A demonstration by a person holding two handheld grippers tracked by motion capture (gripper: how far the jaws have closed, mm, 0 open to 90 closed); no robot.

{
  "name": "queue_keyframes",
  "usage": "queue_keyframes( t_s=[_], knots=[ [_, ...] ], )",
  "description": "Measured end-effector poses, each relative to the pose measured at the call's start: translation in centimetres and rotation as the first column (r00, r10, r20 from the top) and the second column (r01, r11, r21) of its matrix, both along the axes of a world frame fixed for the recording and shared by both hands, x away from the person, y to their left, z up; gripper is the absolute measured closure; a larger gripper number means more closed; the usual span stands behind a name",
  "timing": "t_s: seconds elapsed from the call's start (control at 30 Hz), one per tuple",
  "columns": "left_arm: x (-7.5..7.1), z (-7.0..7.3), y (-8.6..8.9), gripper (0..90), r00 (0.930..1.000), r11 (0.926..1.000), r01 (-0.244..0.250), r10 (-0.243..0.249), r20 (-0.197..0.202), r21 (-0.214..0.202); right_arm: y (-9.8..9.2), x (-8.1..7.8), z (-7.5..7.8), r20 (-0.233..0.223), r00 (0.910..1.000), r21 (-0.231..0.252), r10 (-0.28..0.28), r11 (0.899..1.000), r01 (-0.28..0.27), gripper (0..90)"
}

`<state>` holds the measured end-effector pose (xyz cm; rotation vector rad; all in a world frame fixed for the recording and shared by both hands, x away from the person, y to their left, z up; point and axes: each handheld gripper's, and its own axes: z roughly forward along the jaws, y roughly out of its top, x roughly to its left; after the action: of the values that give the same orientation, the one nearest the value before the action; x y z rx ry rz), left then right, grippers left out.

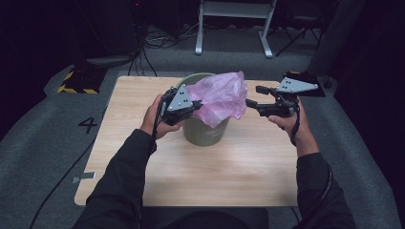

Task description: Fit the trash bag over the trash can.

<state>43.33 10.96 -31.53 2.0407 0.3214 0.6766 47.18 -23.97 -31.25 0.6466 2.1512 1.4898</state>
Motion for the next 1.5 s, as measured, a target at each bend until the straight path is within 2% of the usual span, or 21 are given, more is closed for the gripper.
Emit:
queue_keyframes(
  t_s=[0.13, 0.2, 0.23, 0.33, 0.4, 0.57, 0.63, 0.77, 0.97, 1.13, 1.2, 1.37, 1.5],
  knots=[
    [0.2, -0.2, 0.0, 89.6, 0.9999, 1.0000, -0.006, 0.006, -0.009, 0.007, -0.6, -0.3, 0.3, 0.004, 1.0000, -0.005, -0.004, 1.000, 0.004, 31.5],
    [0.3, -0.3, 0.1, 89.6, 0.9999, 0.9999, -0.009, 0.009, -0.011, 0.007, -0.9, -0.4, 0.7, 0.015, 0.9999, 0.010, -0.008, 1.000, 0.008, 32.3],
    [0.4, -0.3, 0.1, 89.5, 0.9999, 1.0000, -0.007, 0.007, -0.011, 0.007, -1.2, -0.5, 1.0, 0.020, 0.9998, 0.036, -0.009, 0.999, 0.009, 32.6],
    [0.5, -0.3, 0.3, 89.5, 0.9998, 0.9999, -0.013, 0.013, -0.013, -0.003, -1.4, -0.6, 1.5, 0.028, 0.9995, 0.045, -0.010, 0.999, 0.009, 33.2],
    [0.5, -0.3, 0.4, 89.5, 0.9999, 0.9999, -0.015, 0.015, -0.008, -0.003, -1.4, -0.7, 1.6, 0.036, 0.9994, 0.041, 0.000, 0.999, -0.001, 33.2],
    [0.4, 0.0, 0.9, 89.5, 0.9999, 0.9996, -0.015, 0.015, -0.003, -0.023, -1.9, -1.4, 2.0, 0.055, 0.9977, 0.073, 0.039, 0.996, -0.043, 33.5],
    [0.4, 0.0, 1.2, 89.4, 0.9999, 0.9989, -0.011, 0.011, -0.007, -0.046, -2.0, -1.4, 2.1, 0.058, 0.9983, 0.053, 0.013, 0.998, -0.016, 33.9],
    [0.3, 0.1, 1.5, 89.4, 1.0000, 0.9981, -0.003, 0.003, 0.000, -0.062, -1.7, -1.0, 1.8, 0.040, 0.9989, 0.027, -0.023, 0.999, 0.022, 35.5],
    [0.3, 0.0, 1.6, 89.3, 0.9999, 0.9977, 0.017, -0.016, 0.003, -0.066, -0.2, 0.1, 1.1, 0.002, 0.9998, -0.012, -0.020, 1.000, 0.020, 33.9],
    [0.3, -0.1, 1.7, 88.8, 0.9998, 0.9978, 0.022, -0.022, 0.000, -0.063, 1.1, 0.9, 0.4, -0.035, 0.9994, -0.022, 0.005, 1.000, -0.005, 32.9],
    [0.3, -0.2, 1.7, 88.6, 0.9998, 0.9981, 0.020, -0.020, 0.001, -0.059, 1.6, 1.1, 0.1, -0.039, 0.9992, -0.036, 0.003, 0.999, -0.005, 38.3],
    [0.3, -0.5, 1.8, 87.9, 0.9998, 0.9977, 0.021, -0.021, -0.005, -0.065, 2.4, 1.0, -0.3, -0.037, 0.9974, -0.041, 0.061, 0.997, -0.063, 71.1],
    [0.3, -0.5, 1.9, 87.8, 0.9997, 0.9973, 0.023, -0.023, 0.000, -0.069, 2.6, 0.8, -0.4, -0.027, 0.9961, -0.035, 0.084, 0.996, -0.085, 88.8]
  ],
)
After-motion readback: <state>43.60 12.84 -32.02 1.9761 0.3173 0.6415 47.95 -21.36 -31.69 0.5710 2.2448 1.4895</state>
